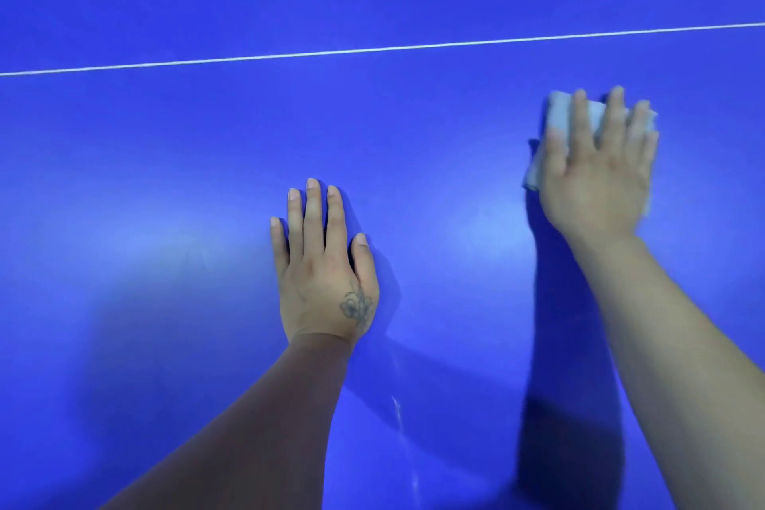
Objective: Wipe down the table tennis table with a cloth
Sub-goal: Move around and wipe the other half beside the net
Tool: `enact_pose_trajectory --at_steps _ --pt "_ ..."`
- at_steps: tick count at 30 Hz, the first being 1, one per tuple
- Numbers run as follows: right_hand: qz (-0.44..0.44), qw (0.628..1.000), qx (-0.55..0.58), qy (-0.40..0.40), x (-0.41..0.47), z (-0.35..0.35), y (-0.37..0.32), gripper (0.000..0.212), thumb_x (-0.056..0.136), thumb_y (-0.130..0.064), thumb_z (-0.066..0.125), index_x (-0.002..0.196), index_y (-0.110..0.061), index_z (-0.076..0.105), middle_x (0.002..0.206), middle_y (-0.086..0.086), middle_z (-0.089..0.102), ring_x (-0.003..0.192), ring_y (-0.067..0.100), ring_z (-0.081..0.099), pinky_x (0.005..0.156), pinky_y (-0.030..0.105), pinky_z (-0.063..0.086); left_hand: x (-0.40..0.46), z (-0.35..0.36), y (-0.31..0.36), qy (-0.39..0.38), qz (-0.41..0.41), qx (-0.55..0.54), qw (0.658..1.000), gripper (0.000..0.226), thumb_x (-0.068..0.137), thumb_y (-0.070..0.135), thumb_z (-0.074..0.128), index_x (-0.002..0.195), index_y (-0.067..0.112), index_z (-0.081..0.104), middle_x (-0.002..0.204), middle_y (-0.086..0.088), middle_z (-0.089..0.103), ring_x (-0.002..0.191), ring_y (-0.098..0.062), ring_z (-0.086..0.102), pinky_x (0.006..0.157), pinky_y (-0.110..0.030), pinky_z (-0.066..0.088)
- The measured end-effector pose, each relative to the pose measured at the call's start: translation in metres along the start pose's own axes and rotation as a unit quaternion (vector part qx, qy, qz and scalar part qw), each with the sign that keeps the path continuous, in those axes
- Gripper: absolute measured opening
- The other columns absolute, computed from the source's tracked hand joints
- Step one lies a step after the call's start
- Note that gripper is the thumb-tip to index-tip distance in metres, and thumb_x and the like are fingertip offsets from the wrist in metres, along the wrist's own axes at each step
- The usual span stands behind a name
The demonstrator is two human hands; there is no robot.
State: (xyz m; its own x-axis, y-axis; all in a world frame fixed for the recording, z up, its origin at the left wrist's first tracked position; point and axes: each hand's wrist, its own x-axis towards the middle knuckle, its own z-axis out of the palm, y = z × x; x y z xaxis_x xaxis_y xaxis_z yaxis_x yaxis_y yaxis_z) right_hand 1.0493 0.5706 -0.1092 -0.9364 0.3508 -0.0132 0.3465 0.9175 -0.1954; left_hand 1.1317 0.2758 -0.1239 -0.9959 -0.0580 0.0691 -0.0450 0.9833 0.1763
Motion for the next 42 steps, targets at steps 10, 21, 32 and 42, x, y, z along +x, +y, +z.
enact_pose_trajectory --at_steps 10,21,32,42 --pt "-0.188 0.982 0.021 -0.002 -0.076 0.028 -0.104 0.058 0.113 -0.045 0.02 0.166 -0.026 0.033 0.175 0.01 0.024 0.163 0.036 0.016 0.132 0.053 0.011 0.001 -0.002 0.001 0.009 0.011 0.009 1.0 0.066 0.108 0.036 0.029 0.168 0.009 0.031 0.178 -0.009 0.021 0.166 -0.031 0.013 0.134 -0.056 0.01" --pt "-0.06 0.997 -0.032 -0.025 -0.213 -0.008 0.035 0.058 0.113 -0.046 0.023 0.167 -0.026 0.031 0.176 0.008 0.021 0.163 0.037 0.015 0.13 0.057 0.017 -0.01 -0.018 -0.012 -0.038 0.03 -0.083 0.995 0.071 0.099 0.027 0.03 0.167 0.007 0.032 0.178 -0.008 0.021 0.167 -0.028 0.009 0.134 -0.057 0.002" --pt "-0.061 0.998 0.004 -0.025 -0.184 0.019 -0.093 0.061 0.111 -0.049 0.022 0.169 -0.03 0.026 0.177 0.011 0.016 0.164 0.038 0.007 0.132 0.055 0.006 -0.169 -0.04 -0.084 -0.026 0.009 0.012 1.0 0.06 0.11 0.031 0.027 0.169 0.02 0.03 0.179 -0.006 0.018 0.167 -0.029 0.01 0.133 -0.059 0.011" --pt "-0.175 0.98 0.016 -0.094 -0.38 0.007 -0.048 0.059 0.113 -0.055 0.025 0.168 -0.032 0.027 0.179 0.001 0.01 0.166 0.028 0.004 0.133 0.052 0.012 -0.168 -0.035 -0.082 -0.005 0.003 0.007 1.0 0.06 0.109 0.029 0.029 0.169 0.021 0.03 0.179 -0.006 0.018 0.166 -0.029 0.011 0.133 -0.058 0.011"
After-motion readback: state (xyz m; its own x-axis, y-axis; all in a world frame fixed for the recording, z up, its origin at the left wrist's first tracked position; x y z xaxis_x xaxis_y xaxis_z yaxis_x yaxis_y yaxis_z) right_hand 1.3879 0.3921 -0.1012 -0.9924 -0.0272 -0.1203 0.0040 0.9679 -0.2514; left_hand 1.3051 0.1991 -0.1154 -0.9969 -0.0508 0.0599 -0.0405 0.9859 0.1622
